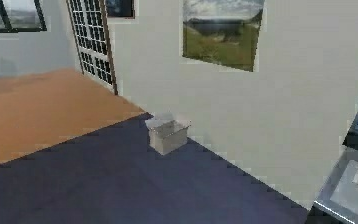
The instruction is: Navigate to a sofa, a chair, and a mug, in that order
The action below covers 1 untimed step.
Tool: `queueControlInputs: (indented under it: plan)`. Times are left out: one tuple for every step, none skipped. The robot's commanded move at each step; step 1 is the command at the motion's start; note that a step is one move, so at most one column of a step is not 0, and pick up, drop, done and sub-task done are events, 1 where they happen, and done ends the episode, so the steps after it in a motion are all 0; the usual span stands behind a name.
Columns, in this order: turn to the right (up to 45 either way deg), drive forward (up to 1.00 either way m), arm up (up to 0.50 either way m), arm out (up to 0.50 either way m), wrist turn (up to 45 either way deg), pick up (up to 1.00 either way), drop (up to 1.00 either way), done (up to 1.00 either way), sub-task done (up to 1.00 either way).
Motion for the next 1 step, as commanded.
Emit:
queueControlInputs:
  plan:
    - [0.0, 0.8, 0.0, 0.0, 0.0, 0.0, 0.0, 0.0, 0.0]
